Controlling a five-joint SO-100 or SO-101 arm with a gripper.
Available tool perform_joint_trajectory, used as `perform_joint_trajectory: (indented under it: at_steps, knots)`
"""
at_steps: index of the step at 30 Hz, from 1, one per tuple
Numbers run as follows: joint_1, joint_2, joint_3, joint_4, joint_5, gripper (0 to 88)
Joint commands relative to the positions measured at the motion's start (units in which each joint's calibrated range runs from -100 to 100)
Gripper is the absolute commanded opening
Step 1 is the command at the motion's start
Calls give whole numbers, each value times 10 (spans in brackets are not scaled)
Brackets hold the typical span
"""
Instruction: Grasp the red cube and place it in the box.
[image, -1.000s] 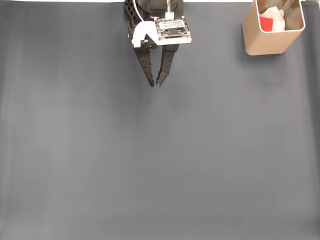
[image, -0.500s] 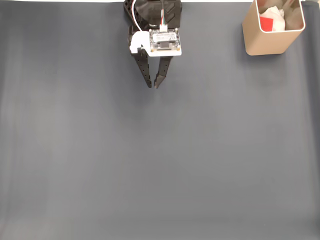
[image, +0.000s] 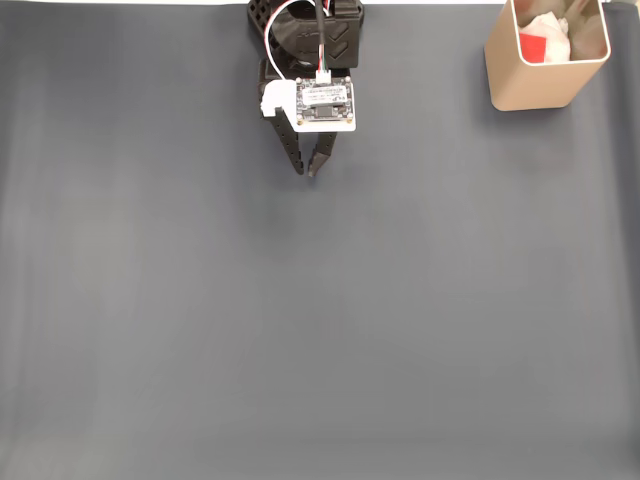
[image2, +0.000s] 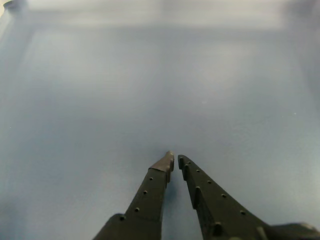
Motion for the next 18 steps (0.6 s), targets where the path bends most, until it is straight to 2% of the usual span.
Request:
perform_joint_trajectory:
  at_steps: [1,9,18]
  knots:
    - [-5,-5,11,9,-7,0]
    - [-4,-5,12,67,-26,0]
    - [-4,-5,12,117,-14,0]
